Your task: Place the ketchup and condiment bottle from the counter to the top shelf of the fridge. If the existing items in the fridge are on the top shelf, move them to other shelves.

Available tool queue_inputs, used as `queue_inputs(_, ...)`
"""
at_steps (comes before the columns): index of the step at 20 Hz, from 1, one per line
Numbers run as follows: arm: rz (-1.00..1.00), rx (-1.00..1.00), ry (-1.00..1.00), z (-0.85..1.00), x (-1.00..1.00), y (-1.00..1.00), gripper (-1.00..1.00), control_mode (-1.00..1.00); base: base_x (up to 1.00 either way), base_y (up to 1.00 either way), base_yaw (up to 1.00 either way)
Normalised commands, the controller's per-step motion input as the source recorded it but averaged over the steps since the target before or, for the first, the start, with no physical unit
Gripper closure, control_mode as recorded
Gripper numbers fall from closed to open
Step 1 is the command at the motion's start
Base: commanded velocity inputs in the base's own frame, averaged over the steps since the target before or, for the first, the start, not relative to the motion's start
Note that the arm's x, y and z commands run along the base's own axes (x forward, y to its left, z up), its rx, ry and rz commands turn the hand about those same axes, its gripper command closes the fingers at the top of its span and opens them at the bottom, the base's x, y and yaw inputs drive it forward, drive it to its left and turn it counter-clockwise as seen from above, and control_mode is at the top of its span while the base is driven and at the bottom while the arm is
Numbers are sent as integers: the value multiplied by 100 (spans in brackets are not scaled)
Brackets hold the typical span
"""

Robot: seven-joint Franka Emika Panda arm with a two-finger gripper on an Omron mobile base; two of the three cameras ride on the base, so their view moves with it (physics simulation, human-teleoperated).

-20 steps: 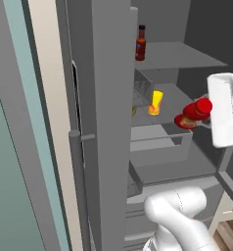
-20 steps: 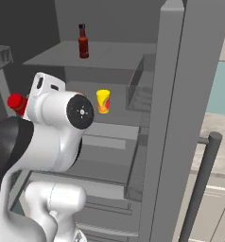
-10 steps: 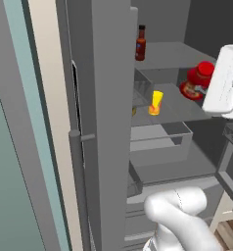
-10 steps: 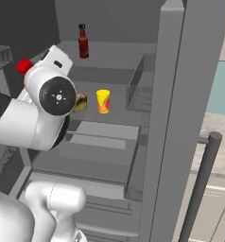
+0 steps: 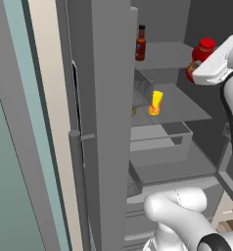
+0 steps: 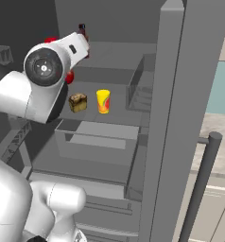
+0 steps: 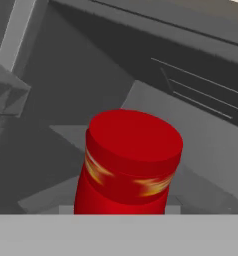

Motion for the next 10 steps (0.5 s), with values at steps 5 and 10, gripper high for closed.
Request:
queue_inputs(5, -24, 20, 17, 2, 42, -12, 100, -100, 0, 0, 0)
queue_inputs(10, -11, 15, 5, 9, 41, -25, 100, -100, 0, 0, 0)
